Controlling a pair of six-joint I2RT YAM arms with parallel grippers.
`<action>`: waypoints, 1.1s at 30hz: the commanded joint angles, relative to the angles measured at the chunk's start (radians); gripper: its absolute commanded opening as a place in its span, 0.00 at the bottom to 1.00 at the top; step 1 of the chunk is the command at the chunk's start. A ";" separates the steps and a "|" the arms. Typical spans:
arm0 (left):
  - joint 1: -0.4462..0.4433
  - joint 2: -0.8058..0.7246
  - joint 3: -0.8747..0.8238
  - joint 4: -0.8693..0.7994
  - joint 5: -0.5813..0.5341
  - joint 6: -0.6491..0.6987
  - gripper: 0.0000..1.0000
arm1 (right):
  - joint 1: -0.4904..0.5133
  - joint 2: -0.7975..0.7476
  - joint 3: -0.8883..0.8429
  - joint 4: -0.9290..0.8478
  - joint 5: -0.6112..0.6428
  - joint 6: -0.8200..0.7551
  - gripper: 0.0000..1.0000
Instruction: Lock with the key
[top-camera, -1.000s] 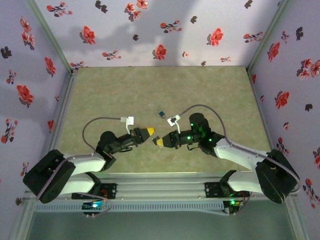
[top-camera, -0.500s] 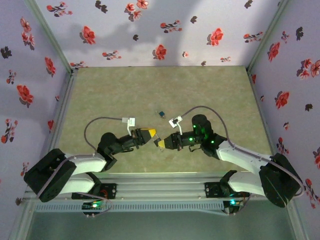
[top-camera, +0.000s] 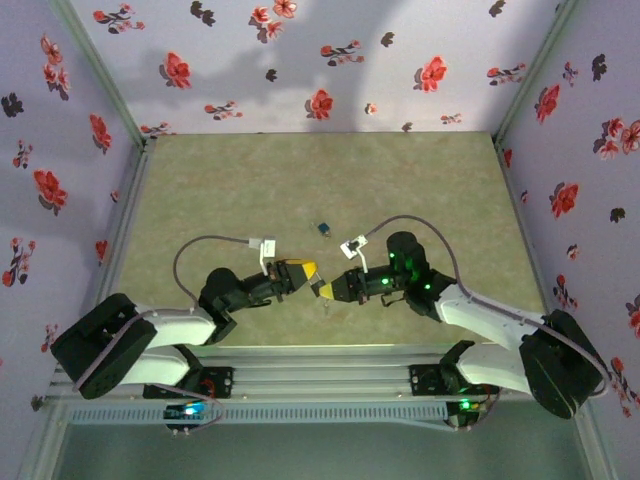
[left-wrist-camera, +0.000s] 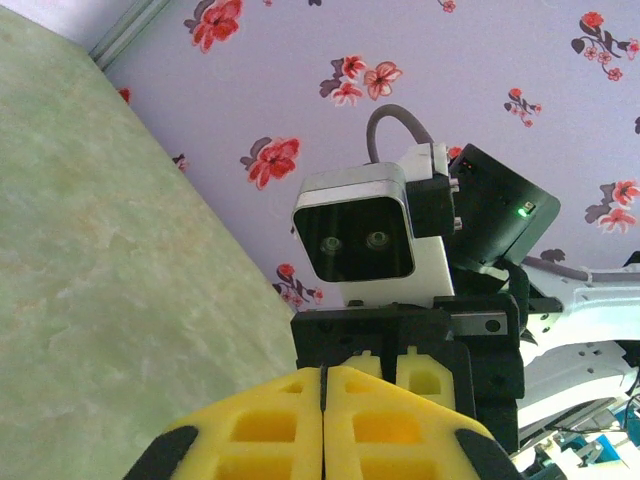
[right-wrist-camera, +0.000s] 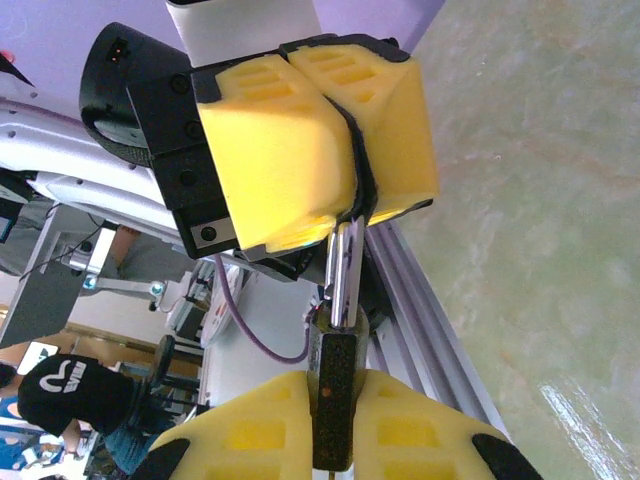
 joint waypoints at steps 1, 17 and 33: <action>-0.036 0.031 -0.010 -0.138 0.040 0.058 0.00 | 0.004 -0.057 0.032 0.229 -0.069 0.002 0.00; -0.120 0.032 -0.007 -0.123 0.050 0.072 0.00 | -0.032 -0.076 0.035 0.275 -0.052 0.049 0.00; -0.171 0.028 -0.001 -0.114 0.053 0.080 0.00 | -0.081 -0.051 0.064 0.260 -0.012 0.058 0.00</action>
